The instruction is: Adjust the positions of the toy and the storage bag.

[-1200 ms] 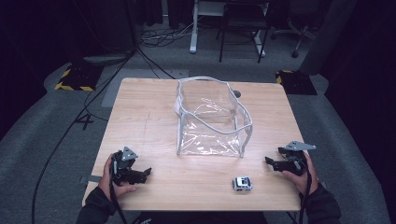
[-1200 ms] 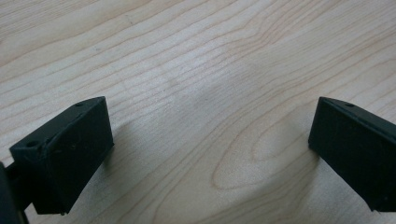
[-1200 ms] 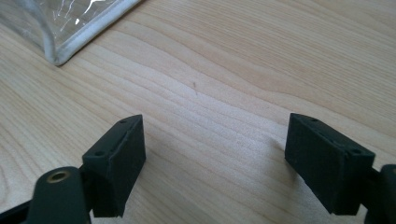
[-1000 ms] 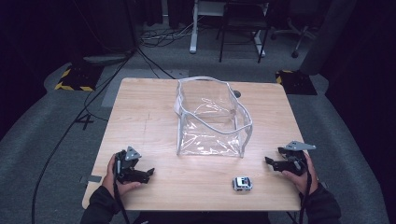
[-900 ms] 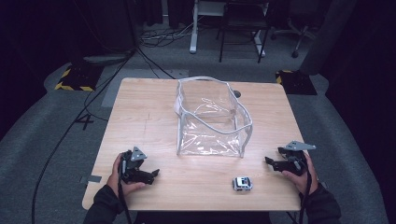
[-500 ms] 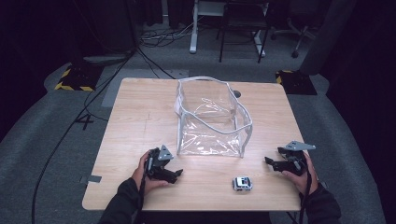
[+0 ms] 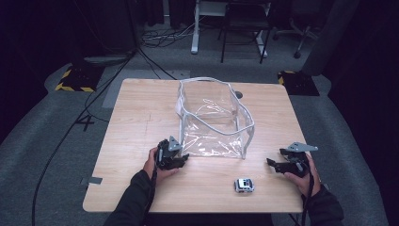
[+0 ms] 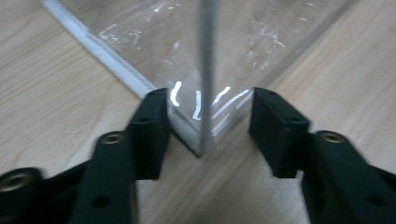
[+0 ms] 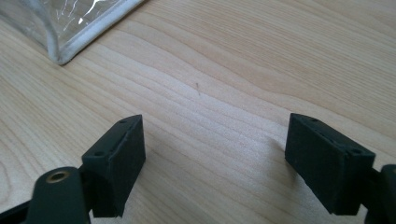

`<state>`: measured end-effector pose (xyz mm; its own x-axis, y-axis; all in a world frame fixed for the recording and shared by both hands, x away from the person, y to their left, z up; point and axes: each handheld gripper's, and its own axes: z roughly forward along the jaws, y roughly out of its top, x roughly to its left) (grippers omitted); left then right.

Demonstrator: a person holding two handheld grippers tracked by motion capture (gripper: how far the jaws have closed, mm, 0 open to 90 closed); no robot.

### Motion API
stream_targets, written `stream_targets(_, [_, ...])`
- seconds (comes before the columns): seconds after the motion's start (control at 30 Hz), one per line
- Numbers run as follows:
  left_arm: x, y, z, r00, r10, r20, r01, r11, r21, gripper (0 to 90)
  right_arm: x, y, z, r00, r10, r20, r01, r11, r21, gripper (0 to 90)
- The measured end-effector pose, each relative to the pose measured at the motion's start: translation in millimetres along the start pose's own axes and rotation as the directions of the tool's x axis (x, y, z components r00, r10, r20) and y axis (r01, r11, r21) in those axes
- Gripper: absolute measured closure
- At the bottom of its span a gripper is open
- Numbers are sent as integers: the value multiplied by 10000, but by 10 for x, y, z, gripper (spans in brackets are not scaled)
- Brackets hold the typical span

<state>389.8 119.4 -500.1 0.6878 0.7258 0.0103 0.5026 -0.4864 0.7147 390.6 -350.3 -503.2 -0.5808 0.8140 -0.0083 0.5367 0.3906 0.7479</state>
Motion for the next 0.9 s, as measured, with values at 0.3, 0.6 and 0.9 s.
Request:
stream_targets(0.3, [-23,-10,-19,9987,402,-309,-405,9991,-82,689,0,0,1,10000,-19,-28,19,10000,-8,203])
stream_targets(0.6, [-7,-27,-51,9969,762,-198,-764,9970,-91,797,0,0,0,10000,-46,-49,46,10000,-1,202])
stream_targets(0.9, [5,-32,-64,9961,882,-69,-882,9961,-53,834,2,-1,-1,10000,-55,-71,55,10000,19,200])
